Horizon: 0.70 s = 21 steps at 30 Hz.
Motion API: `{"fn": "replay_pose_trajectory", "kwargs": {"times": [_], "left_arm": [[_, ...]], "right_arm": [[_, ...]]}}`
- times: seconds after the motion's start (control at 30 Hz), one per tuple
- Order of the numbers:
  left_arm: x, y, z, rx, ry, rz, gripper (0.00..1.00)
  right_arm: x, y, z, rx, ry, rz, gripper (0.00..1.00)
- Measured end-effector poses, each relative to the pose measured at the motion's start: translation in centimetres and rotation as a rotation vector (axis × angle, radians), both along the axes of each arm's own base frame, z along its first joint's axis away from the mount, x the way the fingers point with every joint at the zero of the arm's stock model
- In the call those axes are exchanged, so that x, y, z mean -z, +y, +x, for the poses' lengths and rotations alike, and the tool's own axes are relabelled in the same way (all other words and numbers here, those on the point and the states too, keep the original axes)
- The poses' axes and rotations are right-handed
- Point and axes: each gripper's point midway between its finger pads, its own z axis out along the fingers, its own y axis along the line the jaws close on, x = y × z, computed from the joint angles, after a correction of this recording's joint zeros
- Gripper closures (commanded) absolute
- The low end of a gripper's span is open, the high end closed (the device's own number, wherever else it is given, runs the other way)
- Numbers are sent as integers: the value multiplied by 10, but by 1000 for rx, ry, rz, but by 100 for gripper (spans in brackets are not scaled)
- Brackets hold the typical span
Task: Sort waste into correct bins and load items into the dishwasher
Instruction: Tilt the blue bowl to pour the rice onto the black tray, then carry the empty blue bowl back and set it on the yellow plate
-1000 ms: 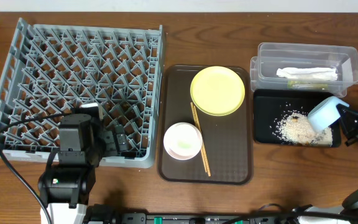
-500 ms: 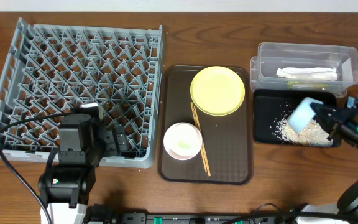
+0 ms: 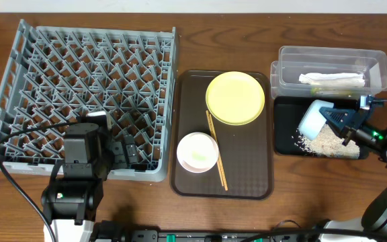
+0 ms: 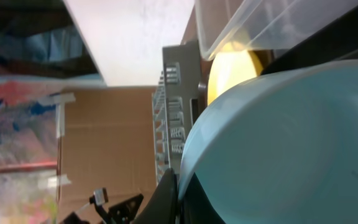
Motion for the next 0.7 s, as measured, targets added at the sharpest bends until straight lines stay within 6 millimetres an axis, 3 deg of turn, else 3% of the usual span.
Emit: {"fn": "replay_pose_trajectory", "kwargs": {"times": [0.3,0.7], "left_arm": [[0,0,0,0,0,0,1],[0,0,0,0,0,0,1]], "right_arm": [[-8,36,-6,-75,20,-137,99],[-69,119,-8,-205,-243,-650,99]]}}
